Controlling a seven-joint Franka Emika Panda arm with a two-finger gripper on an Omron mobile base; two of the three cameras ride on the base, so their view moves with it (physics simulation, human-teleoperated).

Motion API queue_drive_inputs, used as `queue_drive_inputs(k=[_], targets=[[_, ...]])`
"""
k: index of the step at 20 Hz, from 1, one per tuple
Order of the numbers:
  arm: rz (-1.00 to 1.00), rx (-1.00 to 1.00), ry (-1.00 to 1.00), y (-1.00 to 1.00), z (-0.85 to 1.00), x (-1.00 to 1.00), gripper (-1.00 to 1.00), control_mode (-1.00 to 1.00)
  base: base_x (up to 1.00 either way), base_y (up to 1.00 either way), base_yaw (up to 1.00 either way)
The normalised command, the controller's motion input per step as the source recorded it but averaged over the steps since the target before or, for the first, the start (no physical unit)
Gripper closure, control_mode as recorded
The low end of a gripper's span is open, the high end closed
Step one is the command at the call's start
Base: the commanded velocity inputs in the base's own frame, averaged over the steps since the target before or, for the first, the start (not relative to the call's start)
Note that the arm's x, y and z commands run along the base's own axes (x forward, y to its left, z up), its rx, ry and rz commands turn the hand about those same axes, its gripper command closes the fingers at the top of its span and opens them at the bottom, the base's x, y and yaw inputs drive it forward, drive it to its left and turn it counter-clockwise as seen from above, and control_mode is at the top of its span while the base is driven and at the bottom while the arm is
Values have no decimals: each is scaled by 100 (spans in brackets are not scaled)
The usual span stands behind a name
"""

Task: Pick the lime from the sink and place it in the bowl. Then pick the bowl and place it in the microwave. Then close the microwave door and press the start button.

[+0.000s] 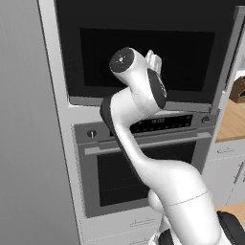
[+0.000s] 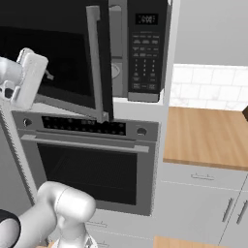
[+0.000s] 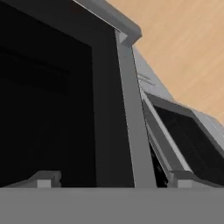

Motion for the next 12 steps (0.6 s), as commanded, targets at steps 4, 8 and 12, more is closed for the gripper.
queue_drive_inputs(k=[4, 8, 12], targets=[[29, 18, 0, 0, 0, 90, -100, -100, 0, 0, 0], [27, 18, 0, 0, 0, 82, -100, -100, 0, 0, 0], [27, 19, 0, 0, 0, 74, -100, -100, 0, 0, 0]])
